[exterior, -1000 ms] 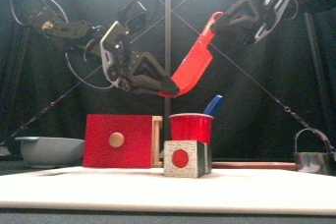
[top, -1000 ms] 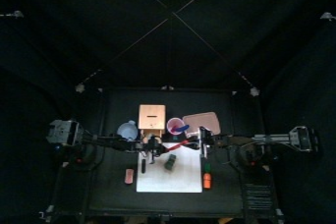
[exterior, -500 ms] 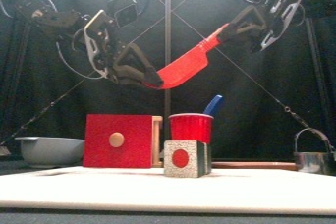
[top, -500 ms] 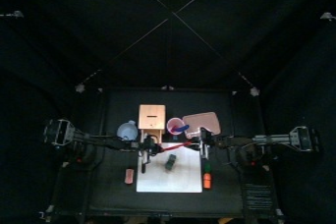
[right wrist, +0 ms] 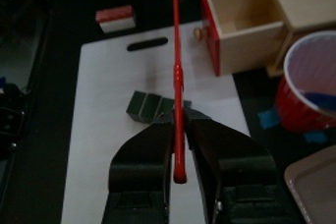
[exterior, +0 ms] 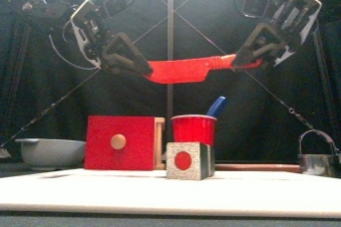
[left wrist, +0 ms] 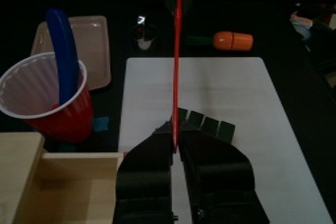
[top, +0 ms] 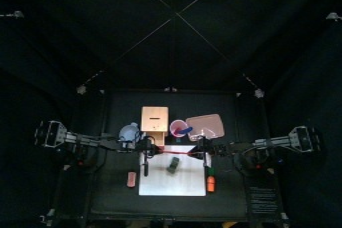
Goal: Place sushi on board then cut the sushi with the knife then place the pieces on the plate
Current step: Cut the sushi into 4 pieces
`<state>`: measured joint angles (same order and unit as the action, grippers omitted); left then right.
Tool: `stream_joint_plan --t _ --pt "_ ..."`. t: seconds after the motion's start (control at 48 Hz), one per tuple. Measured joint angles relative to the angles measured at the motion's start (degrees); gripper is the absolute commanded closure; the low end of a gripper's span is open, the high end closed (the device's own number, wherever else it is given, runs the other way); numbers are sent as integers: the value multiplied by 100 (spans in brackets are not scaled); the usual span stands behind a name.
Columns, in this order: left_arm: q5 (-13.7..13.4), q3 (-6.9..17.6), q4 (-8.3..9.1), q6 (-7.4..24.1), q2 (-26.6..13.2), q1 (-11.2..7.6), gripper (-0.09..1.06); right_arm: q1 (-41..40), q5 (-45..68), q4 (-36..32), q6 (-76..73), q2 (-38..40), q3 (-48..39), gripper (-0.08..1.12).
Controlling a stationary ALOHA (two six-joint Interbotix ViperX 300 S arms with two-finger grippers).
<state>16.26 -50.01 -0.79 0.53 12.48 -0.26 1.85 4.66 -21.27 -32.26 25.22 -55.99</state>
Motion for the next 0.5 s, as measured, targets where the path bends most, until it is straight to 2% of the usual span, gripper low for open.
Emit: stream_joint_plan --t 0.5 --pt "18 -70 35 -18 -53 18 59 62 -483 105 -9 -132 167 52"
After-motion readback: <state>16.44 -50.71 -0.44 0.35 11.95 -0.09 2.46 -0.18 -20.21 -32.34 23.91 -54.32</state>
